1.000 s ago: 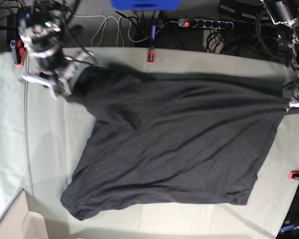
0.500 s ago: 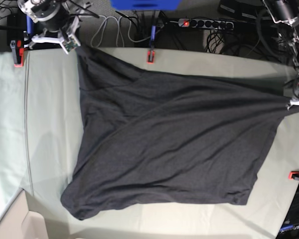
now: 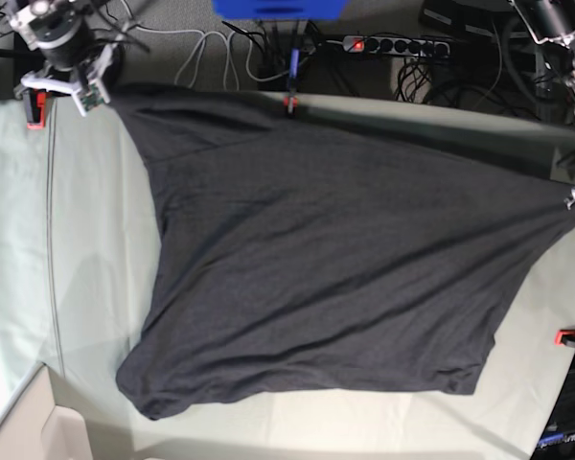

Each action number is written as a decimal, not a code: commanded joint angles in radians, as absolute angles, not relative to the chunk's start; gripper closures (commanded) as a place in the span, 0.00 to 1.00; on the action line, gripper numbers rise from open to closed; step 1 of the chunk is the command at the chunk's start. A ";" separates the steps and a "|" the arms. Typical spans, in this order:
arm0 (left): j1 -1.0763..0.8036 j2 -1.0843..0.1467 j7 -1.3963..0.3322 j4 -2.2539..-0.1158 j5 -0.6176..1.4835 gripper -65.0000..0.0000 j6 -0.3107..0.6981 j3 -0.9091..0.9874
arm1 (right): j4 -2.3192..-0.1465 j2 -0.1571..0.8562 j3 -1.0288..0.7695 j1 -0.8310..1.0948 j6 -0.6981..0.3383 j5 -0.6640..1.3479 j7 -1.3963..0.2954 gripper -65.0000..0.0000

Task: Layout the t-shirt on the table in an organized manner, then fold the t-shirt properly
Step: 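Reach the right gripper down along the shirt's side and grasp the hem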

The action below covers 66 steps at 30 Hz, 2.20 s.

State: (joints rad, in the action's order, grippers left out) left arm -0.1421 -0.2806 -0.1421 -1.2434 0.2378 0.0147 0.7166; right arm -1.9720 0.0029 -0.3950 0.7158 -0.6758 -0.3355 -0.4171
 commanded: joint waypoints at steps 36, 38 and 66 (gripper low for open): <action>-0.179 -0.249 -0.113 -1.260 0.231 1.00 0.007 0.722 | -1.265 -0.047 -0.384 -0.288 -0.698 -0.325 -0.630 0.48; -0.179 -0.249 -0.113 -1.262 0.231 1.00 0.007 0.719 | -1.155 -0.030 -0.386 -0.343 -0.698 -0.325 -0.628 0.48; -0.179 -0.249 -0.114 -1.270 0.231 1.00 0.005 0.717 | -1.055 -0.074 -0.007 -0.354 -0.513 -0.331 -0.463 1.00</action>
